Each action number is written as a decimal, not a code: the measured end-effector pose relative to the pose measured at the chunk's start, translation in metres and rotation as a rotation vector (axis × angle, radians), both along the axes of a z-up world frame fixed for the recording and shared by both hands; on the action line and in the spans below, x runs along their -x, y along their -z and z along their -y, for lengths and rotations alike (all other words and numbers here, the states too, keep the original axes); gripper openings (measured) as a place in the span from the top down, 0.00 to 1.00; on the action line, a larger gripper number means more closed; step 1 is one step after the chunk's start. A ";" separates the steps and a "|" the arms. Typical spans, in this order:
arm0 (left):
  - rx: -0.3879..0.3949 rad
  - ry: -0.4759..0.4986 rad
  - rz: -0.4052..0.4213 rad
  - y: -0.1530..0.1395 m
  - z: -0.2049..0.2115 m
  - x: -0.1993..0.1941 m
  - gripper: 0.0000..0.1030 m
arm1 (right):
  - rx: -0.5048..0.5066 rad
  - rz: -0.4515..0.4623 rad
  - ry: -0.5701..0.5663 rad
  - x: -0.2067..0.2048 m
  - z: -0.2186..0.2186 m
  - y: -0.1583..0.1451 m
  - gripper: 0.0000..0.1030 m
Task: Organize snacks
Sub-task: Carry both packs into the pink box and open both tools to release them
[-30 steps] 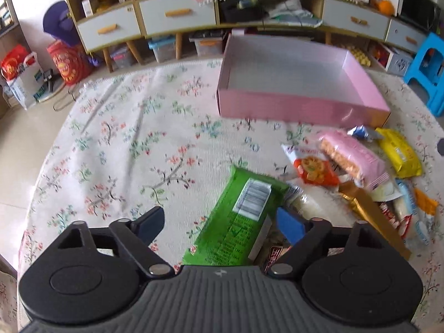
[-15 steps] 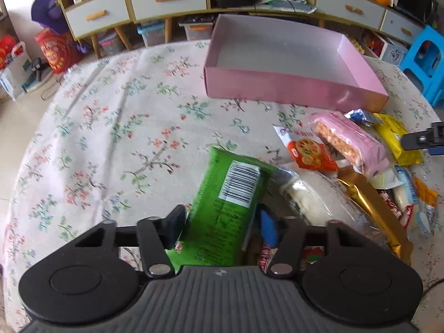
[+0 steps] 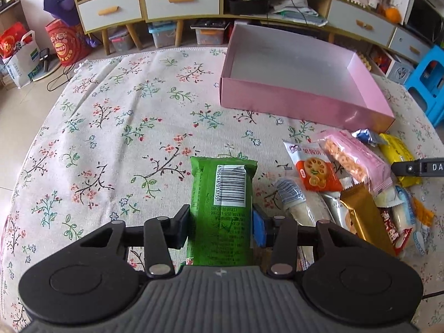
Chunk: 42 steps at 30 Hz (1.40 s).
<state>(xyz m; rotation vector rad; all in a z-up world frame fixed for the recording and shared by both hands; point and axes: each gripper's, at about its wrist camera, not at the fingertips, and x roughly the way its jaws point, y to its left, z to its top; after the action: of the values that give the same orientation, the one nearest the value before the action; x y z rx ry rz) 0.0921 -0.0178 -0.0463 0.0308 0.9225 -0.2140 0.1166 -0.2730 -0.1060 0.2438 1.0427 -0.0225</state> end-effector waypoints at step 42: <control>0.152 0.079 0.178 -0.008 0.033 -0.119 0.60 | -0.373 0.213 0.167 -0.072 0.026 -0.032 0.52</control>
<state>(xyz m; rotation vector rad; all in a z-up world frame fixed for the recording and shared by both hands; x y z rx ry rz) 0.2112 -0.0509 -0.0379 -0.0541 0.7266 -0.3485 0.1887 -0.2993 -0.0743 0.6580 0.8064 0.0468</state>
